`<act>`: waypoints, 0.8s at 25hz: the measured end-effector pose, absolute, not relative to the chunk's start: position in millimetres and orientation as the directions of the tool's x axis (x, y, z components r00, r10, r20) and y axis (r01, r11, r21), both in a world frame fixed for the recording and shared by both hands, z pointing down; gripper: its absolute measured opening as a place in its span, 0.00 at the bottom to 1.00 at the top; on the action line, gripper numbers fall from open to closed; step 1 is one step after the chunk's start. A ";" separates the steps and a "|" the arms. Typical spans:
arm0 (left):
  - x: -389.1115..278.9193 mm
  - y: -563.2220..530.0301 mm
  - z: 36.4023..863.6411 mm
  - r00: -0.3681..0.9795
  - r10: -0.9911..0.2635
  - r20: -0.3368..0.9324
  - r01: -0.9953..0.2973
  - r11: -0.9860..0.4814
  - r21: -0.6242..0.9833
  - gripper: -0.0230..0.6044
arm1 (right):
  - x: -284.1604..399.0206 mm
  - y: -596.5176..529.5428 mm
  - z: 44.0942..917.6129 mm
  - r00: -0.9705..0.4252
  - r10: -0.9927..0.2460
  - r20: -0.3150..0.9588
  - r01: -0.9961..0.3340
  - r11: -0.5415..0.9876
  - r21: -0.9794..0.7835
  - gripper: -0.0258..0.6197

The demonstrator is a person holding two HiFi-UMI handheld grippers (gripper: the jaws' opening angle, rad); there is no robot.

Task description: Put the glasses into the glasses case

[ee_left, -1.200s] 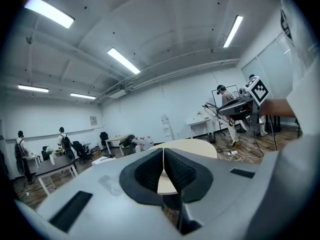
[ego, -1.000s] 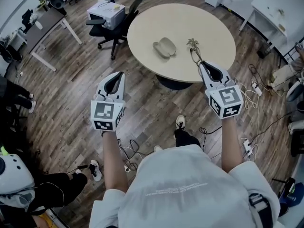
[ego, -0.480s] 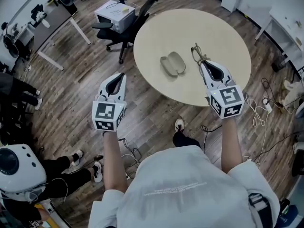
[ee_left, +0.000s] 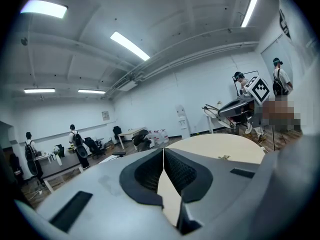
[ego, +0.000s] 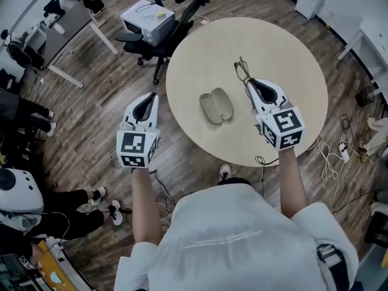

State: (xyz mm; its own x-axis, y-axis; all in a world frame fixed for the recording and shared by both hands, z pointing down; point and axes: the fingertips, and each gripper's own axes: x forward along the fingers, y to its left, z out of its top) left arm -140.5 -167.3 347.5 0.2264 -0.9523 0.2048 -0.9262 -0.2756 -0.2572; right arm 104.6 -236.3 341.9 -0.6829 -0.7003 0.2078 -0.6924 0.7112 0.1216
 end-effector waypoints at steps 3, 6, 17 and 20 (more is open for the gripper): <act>-139.8 -187.5 352.5 0.216 -0.952 0.218 -0.930 -0.268 -0.251 0.06 | 101.6 -251.6 349.4 -0.710 -0.672 0.210 -0.677 0.733 0.058 0.07; -141.2 -201.8 360.9 0.221 -0.947 0.234 -0.931 -0.277 -0.240 0.06 | 94.8 -261.9 362.3 -0.721 -0.657 0.221 -0.665 0.745 0.043 0.07; -165.1 -223.0 414.7 0.319 -0.883 0.344 -0.906 -0.391 -0.165 0.06 | 61.3 -277.4 467.7 -0.668 -0.645 0.370 -0.690 0.724 0.016 0.07; -176.9 -227.3 427.4 0.333 -0.871 0.361 -0.904 -0.403 -0.139 0.06 | 51.6 -277.9 492.9 -0.647 -0.634 0.423 -0.701 0.713 -0.005 0.07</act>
State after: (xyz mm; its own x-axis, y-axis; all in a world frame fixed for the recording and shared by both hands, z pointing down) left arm -176.9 -227.3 427.4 0.3331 -0.8713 0.3605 -0.9044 -0.4033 -0.1393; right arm 51.6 -277.9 492.9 -0.6474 -0.6341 0.4228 -0.7015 0.7127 -0.0052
